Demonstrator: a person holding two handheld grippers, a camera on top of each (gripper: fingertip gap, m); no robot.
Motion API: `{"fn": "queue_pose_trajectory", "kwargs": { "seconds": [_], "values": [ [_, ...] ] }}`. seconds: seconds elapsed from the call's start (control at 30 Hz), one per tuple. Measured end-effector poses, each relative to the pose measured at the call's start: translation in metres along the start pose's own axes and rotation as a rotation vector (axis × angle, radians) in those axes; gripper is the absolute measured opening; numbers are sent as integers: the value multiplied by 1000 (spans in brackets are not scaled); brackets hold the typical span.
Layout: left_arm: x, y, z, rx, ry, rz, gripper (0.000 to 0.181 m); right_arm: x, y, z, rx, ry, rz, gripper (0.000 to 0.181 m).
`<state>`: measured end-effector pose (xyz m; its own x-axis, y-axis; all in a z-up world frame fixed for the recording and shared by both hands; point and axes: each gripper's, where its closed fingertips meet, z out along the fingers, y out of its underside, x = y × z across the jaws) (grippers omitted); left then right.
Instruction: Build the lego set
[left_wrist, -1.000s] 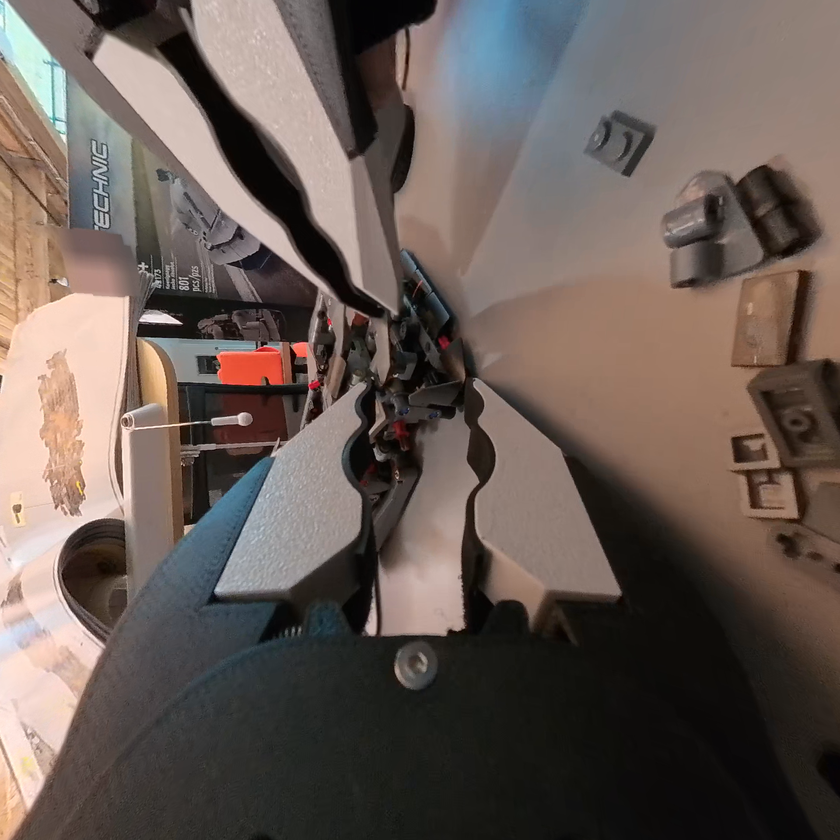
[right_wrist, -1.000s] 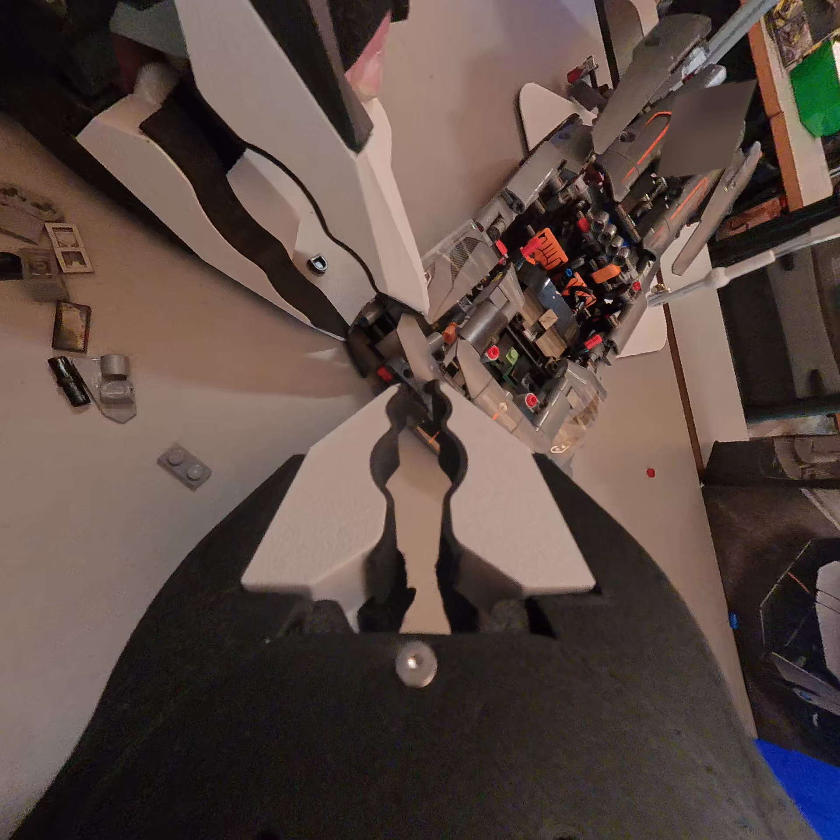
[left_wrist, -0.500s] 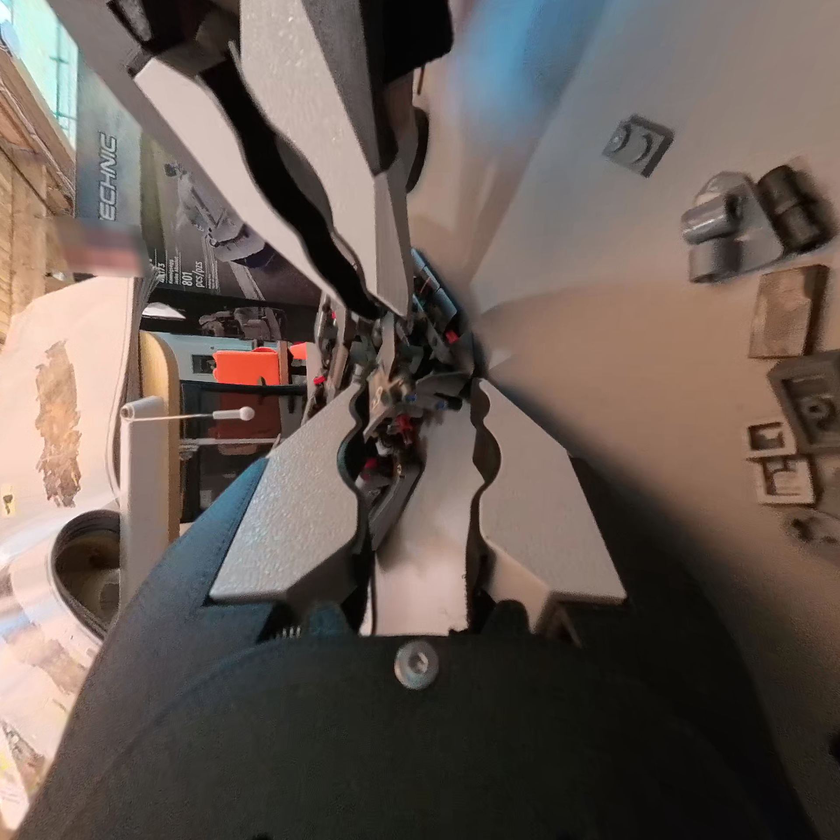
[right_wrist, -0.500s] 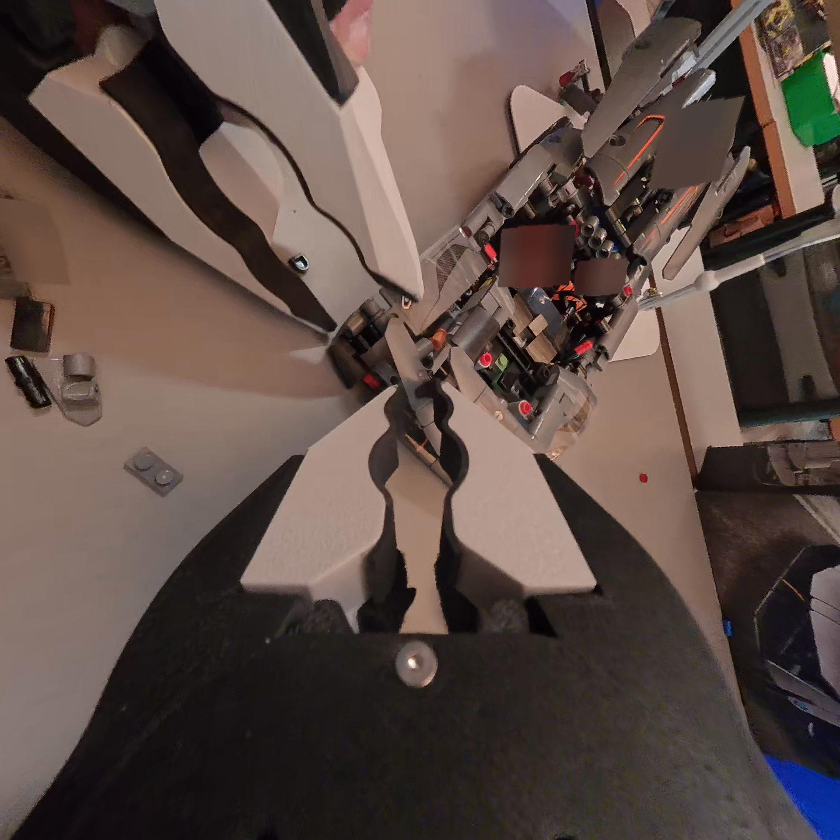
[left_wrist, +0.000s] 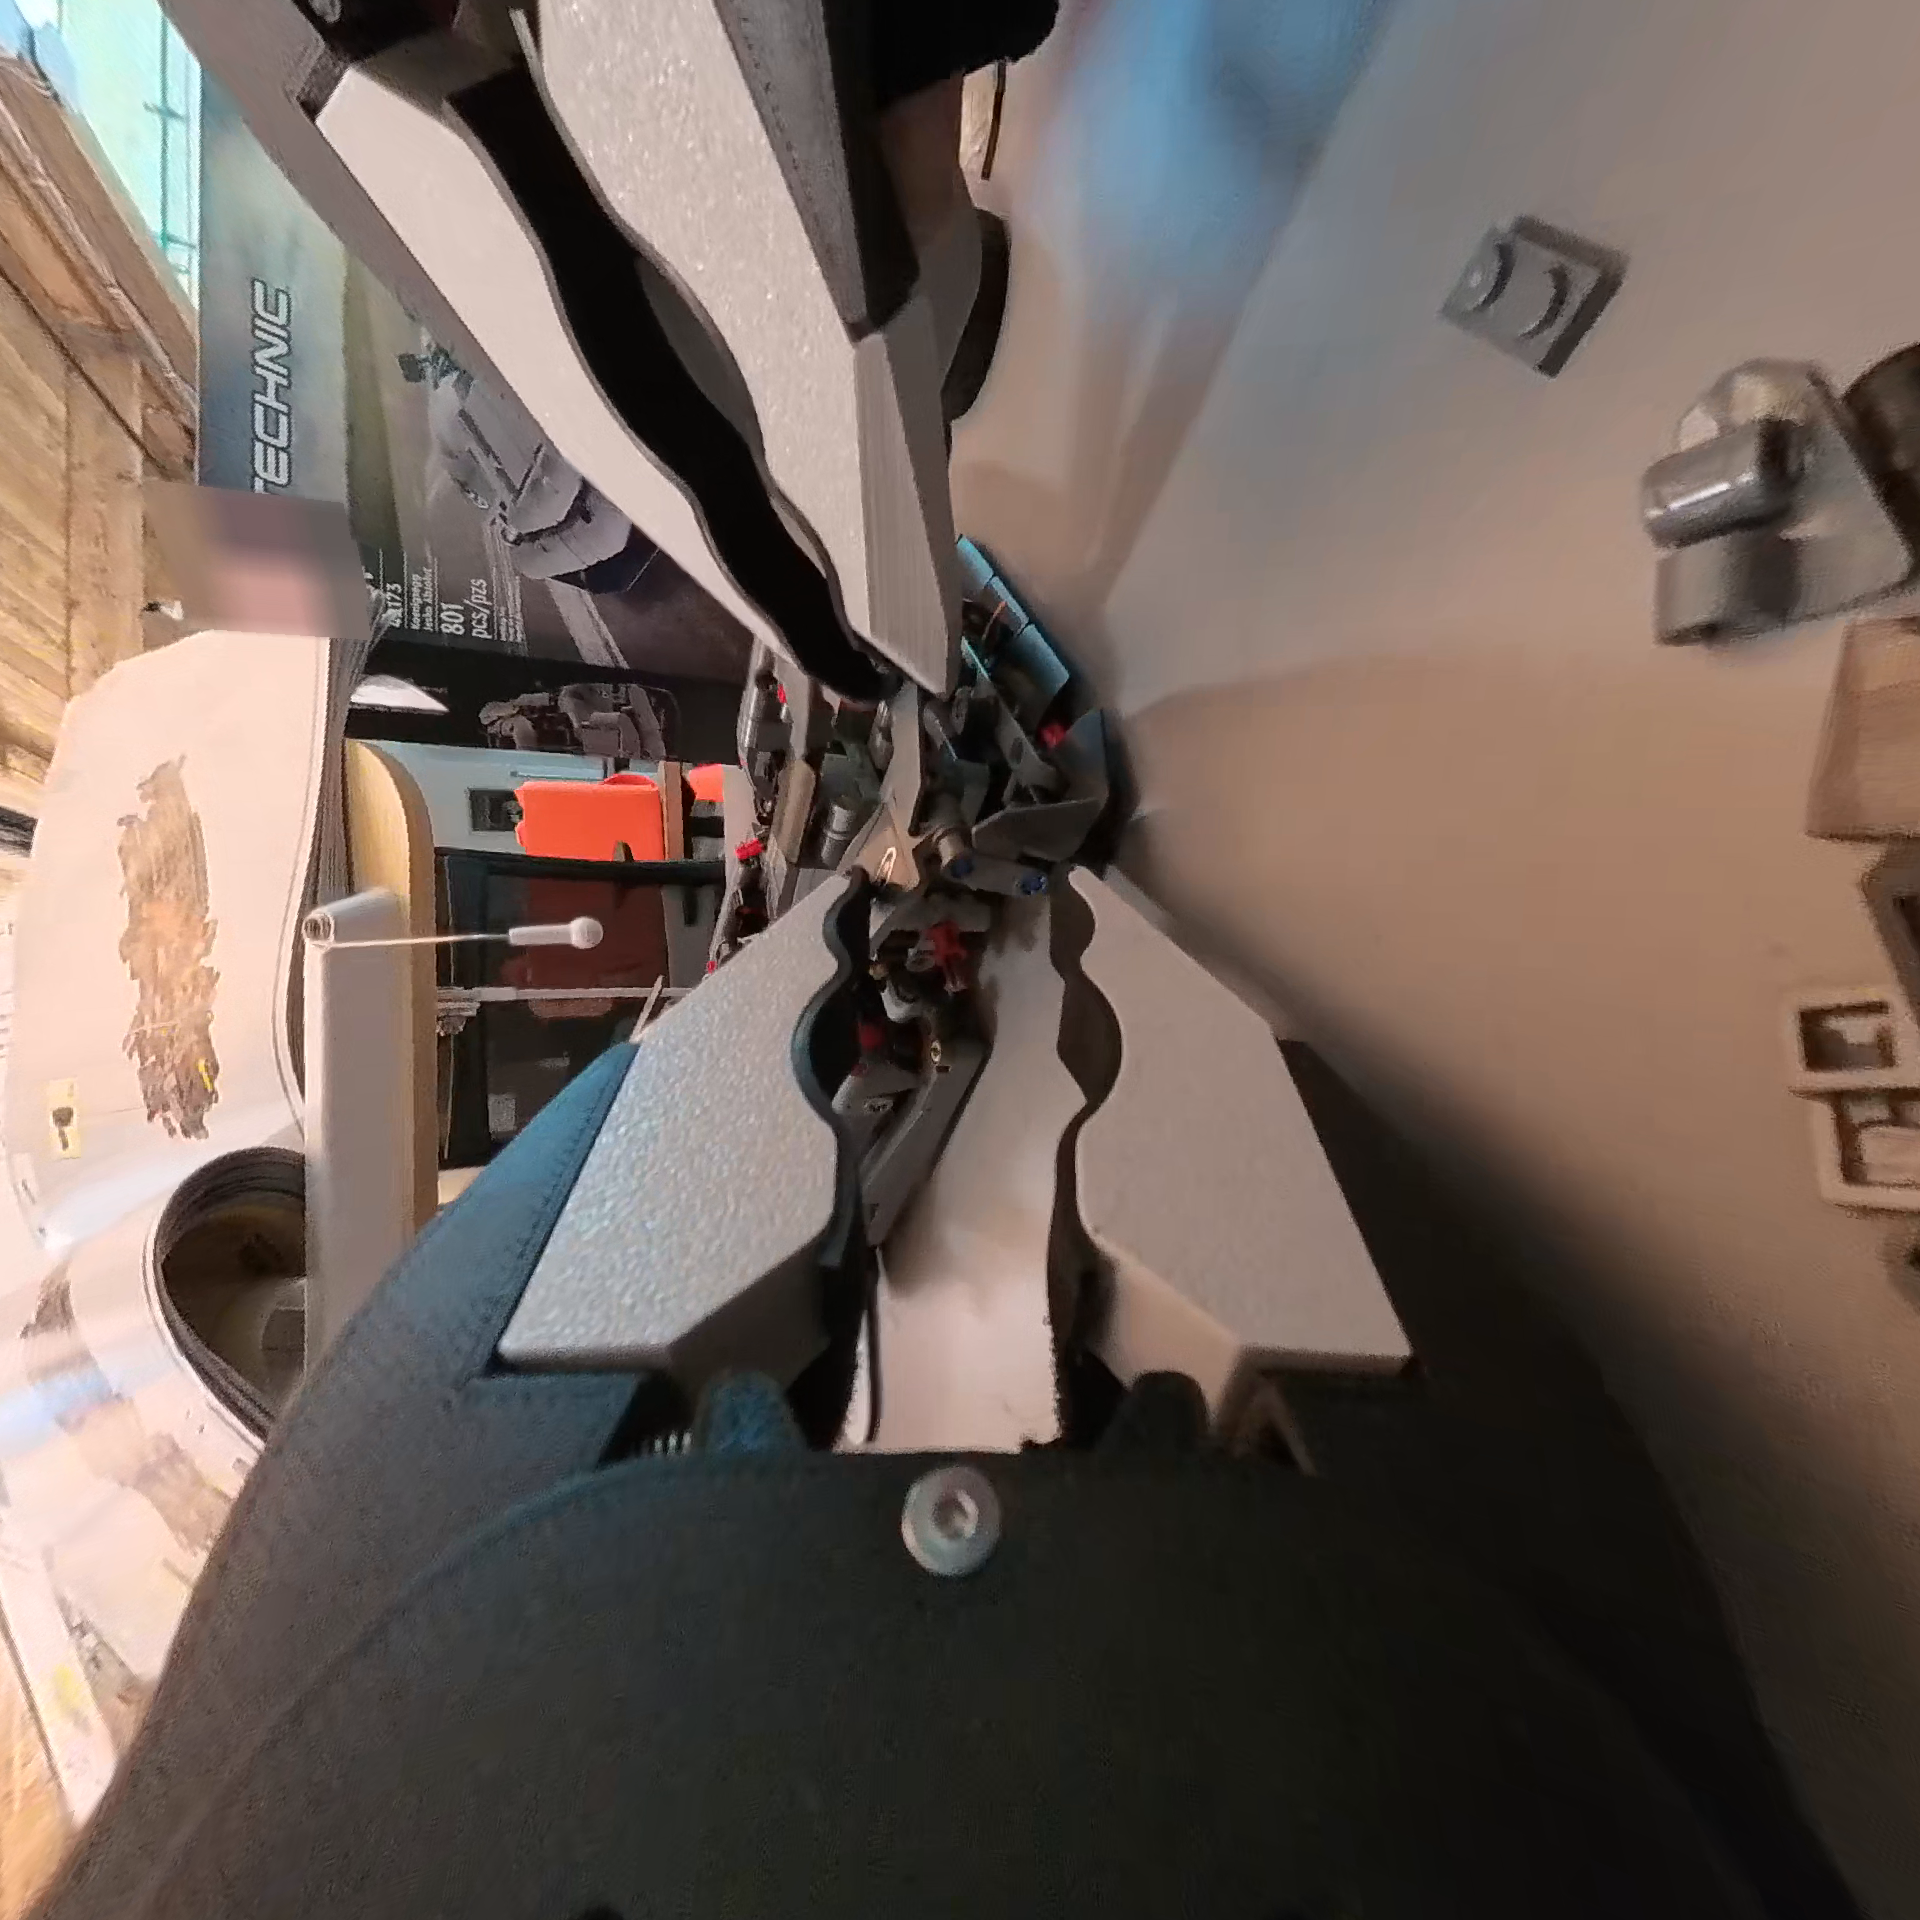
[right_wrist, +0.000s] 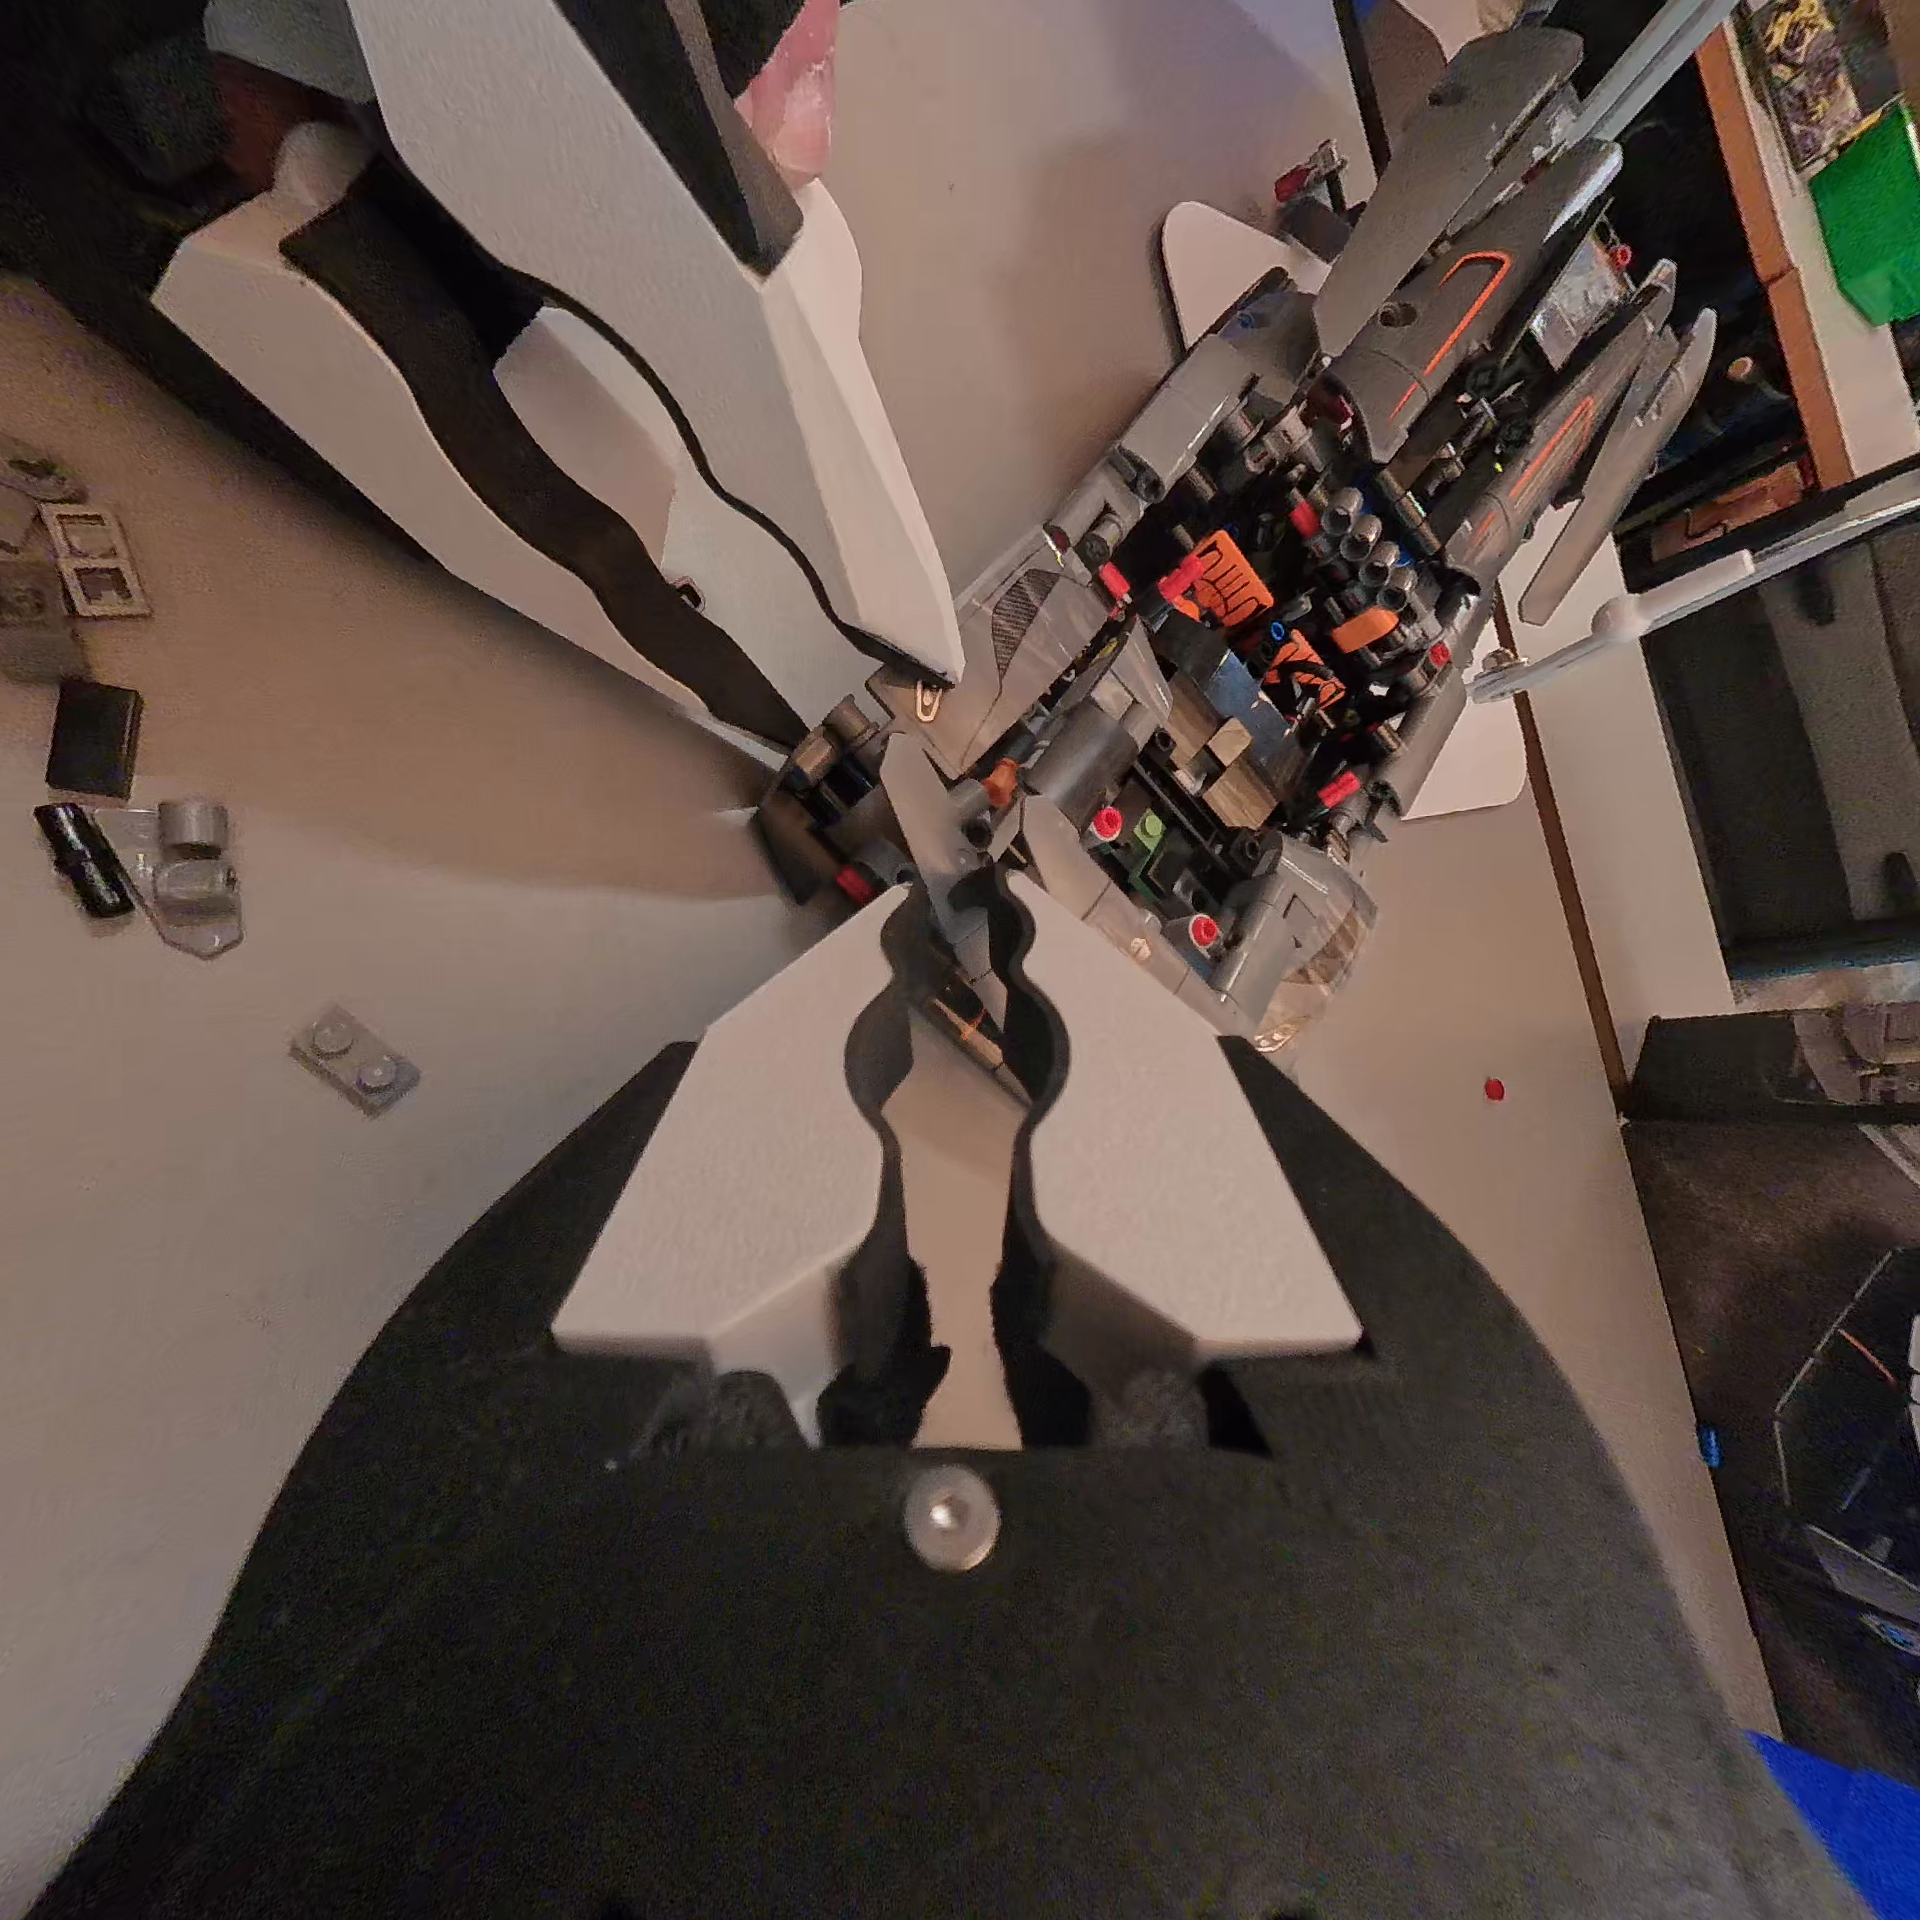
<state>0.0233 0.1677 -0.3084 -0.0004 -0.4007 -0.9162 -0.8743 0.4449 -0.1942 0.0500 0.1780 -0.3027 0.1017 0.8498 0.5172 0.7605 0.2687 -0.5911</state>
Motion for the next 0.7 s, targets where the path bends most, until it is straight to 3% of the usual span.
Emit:
{"fn": "queue_pose_trajectory", "kwargs": {
  "seconds": [0.13, 0.47, 0.7],
  "values": [
    [0, 0, 1, -4, -5, 1, 32, -1, -3, -2, 22, -16, 13, 0],
    [0, 3, -1, 3, 1, 10, 33, -1, 4, -13, 18, -36, 32, 0],
    [-1, 4, -5, 44, 44, -52, 45, 34, 40, -28, 12, -13, 357, 17]
  ]
}}
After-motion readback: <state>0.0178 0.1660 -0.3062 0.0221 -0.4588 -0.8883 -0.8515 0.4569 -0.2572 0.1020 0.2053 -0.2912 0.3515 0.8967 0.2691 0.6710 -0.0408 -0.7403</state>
